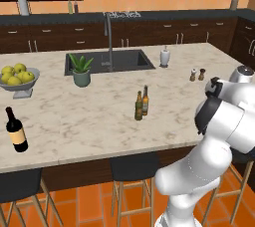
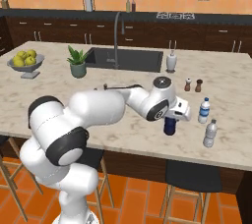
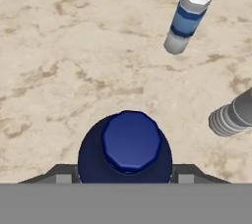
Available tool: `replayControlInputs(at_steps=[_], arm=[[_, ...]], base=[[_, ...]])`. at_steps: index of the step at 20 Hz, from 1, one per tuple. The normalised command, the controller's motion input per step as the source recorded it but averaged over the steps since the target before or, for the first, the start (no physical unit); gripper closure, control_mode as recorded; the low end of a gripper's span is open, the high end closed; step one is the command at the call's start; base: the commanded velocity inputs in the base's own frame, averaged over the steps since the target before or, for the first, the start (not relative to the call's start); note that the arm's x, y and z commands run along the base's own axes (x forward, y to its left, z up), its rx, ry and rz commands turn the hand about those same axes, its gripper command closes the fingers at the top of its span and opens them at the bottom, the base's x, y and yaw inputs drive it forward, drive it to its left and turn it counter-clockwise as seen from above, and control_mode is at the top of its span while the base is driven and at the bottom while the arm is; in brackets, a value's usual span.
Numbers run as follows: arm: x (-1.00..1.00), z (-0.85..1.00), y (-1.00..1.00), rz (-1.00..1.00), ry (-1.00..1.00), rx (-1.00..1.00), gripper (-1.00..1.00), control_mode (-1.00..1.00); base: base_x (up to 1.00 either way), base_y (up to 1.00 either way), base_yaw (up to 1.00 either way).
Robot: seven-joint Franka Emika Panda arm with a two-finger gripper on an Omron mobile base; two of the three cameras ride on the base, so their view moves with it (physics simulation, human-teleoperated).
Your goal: Move the plastic bottles in the middle to the plastics group, and the glass bottles in the middle to the glass group.
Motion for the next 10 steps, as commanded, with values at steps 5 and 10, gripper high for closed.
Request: replayControlInputs(at_steps=[5,10], arm=[[0.03,0.15,-0.28,-0.12,-0.06,0.00,1.00,-1.00],[0.23,0.16,-0.23,-0.15,0.02,0.00,1.00,-1.00]], base=[[0.00,0.00,0.00],[0.00,0.00,0.00]])
